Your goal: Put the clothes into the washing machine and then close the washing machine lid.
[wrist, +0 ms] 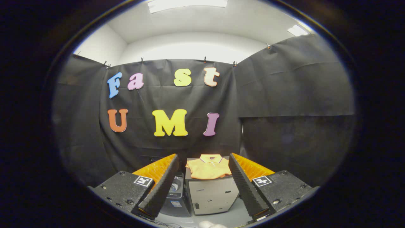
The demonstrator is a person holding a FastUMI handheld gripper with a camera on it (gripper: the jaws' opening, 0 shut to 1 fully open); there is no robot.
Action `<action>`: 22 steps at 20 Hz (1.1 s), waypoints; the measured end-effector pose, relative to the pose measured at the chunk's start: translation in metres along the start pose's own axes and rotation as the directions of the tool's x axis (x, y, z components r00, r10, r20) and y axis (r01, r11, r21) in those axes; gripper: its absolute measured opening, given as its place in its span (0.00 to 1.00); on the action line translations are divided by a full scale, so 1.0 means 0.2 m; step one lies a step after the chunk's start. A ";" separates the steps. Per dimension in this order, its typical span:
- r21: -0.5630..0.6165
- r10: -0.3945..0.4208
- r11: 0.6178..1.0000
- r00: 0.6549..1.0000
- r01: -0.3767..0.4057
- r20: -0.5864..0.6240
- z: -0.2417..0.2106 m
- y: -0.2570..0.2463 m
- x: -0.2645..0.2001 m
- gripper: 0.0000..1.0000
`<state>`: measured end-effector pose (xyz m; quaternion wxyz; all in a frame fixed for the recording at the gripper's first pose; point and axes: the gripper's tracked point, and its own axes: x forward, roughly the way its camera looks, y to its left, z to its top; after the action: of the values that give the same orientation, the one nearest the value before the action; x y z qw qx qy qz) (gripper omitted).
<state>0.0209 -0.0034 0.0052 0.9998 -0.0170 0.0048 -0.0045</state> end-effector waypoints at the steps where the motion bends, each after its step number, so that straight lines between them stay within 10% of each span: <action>1: -0.001 -0.005 1.000 1.000 0.005 0.000 0.01 0.00 0.00 1.00; 12: -0.013 -0.084 0.996 0.996 0.084 -0.020 -0.05 -0.09 0.21 1.00; 22: -0.036 -0.095 0.995 0.989 0.091 -0.112 -0.13 -0.19 0.92 1.00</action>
<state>0.2037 -0.0445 -0.0203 0.9963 -0.0321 0.0609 -0.0520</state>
